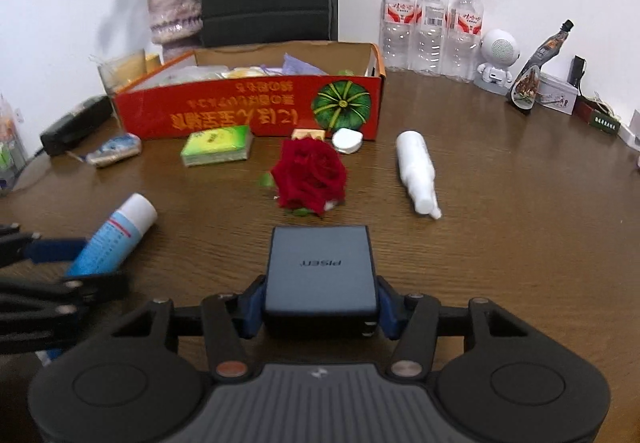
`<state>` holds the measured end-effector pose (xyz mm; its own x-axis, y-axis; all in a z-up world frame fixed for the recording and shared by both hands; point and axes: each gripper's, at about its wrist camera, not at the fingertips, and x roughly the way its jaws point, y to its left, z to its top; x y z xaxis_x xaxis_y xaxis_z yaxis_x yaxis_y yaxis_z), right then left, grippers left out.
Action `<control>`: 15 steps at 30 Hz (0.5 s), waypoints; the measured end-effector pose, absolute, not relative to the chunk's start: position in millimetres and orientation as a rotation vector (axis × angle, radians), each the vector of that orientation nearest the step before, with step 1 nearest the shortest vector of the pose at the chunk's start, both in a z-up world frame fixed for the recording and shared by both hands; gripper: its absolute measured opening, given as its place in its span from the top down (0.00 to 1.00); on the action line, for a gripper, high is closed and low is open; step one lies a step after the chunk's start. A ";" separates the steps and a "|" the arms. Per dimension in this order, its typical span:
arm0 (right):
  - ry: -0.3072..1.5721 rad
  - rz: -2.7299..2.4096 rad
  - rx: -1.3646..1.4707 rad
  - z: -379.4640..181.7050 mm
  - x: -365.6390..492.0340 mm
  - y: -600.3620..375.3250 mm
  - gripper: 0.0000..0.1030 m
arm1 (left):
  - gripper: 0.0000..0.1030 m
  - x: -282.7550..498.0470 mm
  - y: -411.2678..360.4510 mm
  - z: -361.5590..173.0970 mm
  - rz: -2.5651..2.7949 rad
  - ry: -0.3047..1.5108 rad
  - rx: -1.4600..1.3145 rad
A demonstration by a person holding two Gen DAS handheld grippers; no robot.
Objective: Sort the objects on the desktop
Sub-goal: 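Carry the blue tube with the left tool while the right tool carries the black charger into the box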
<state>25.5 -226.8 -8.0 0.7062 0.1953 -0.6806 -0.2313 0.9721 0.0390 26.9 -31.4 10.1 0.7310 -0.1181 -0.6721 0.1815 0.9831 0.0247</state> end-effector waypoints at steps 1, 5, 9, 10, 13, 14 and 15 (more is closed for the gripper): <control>0.747 0.236 -0.050 -7.5 26.5 -224.7 0.43 | 0.33 31.8 -31.5 9.2 -0.160 0.735 0.086; 0.754 0.195 -0.070 -8.6 32.0 -217.8 0.41 | 0.68 34.1 -32.7 11.0 -0.175 0.734 0.083; 0.734 0.204 -0.066 -9.1 24.9 -216.9 0.49 | 0.69 23.0 -24.2 15.7 -0.196 0.724 0.021; 0.730 0.213 -0.052 -7.0 24.1 -217.8 0.49 | 0.69 20.0 -20.5 20.3 -0.202 0.710 -0.003; 0.714 0.238 -0.016 0.6 22.1 -220.4 0.49 | 0.70 17.4 -7.2 40.5 -0.223 0.664 -0.068; 0.702 0.242 -0.013 6.1 21.8 -221.3 0.49 | 0.70 20.1 -2.2 49.0 -0.230 0.648 -0.078; 0.690 0.247 -0.014 11.9 22.1 -221.8 0.49 | 0.70 23.3 2.6 57.2 -0.235 0.632 -0.086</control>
<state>22.1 -221.8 11.9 0.7431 0.2210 -0.6317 -0.2301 0.9707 0.0689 23.3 2.6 57.2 0.7812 -0.2435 -0.5749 0.1910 0.9699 -0.1513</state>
